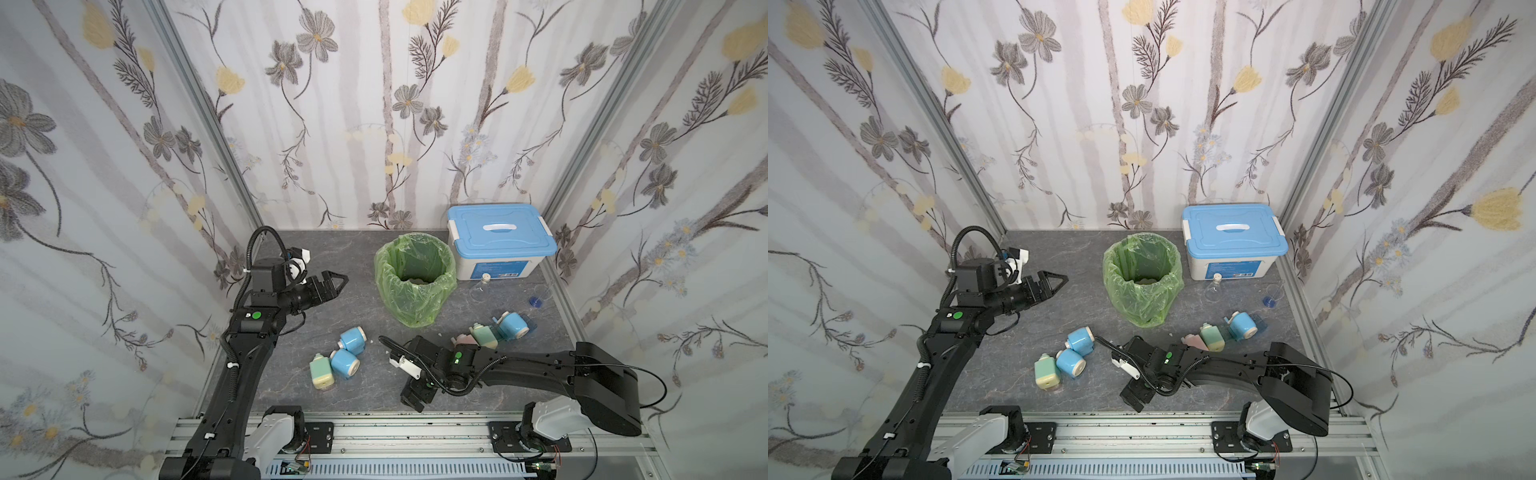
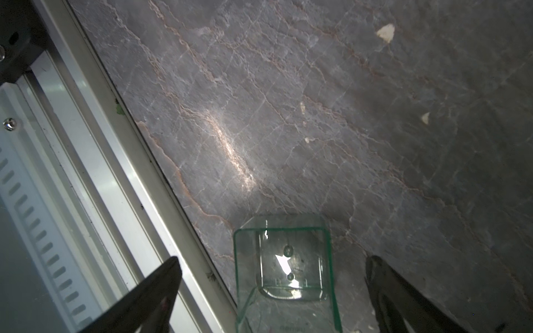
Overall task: Take out the pencil sharpener tray and clean the shavings
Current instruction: Move the container to the center of the board.
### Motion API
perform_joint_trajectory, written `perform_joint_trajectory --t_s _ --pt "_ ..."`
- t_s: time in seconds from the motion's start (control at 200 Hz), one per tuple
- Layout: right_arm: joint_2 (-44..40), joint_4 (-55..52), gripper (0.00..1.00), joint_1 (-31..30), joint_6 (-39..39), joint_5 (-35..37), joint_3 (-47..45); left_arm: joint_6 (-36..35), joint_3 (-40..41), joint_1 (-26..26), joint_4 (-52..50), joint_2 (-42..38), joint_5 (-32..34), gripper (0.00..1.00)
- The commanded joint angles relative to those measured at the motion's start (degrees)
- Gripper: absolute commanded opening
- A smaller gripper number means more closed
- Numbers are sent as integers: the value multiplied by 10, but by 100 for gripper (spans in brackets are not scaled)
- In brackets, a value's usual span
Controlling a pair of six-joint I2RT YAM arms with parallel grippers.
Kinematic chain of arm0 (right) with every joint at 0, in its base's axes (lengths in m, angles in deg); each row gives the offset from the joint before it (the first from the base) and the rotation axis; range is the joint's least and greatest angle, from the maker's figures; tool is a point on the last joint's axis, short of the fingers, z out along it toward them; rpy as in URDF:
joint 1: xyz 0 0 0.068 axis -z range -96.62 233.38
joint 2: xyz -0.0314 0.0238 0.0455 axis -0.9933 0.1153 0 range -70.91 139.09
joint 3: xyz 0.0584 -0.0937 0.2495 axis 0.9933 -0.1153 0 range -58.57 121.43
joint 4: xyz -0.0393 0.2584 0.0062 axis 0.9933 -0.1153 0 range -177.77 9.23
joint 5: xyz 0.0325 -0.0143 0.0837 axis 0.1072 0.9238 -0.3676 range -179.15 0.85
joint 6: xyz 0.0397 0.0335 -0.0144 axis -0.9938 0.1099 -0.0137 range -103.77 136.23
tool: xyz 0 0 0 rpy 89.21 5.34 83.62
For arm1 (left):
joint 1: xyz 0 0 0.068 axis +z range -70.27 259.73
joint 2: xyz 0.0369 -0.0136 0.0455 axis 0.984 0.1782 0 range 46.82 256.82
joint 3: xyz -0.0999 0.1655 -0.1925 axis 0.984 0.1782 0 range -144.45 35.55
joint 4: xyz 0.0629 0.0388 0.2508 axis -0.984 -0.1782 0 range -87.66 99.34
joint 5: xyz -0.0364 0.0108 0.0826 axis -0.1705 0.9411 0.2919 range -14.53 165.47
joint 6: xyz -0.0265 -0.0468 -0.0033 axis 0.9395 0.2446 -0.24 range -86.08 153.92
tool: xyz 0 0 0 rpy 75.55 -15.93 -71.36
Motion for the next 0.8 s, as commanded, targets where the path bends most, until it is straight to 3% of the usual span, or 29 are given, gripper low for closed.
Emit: perform_joint_trajectory --t_s 0.0,0.32,0.525,0.794 --pt "6 11 97 -1 15 0 0 0 2 2 22 0 -8 100" --pt "24 -10 73 -3 -3 19 12 5 4 2 30 4 -11 100" --pt "20 -22 69 -19 -28 30 10 14 8 6 42 7 -22 100" --pt "2 -41 55 -24 -81 53 -5 14 9 6 41 4 -23 100"
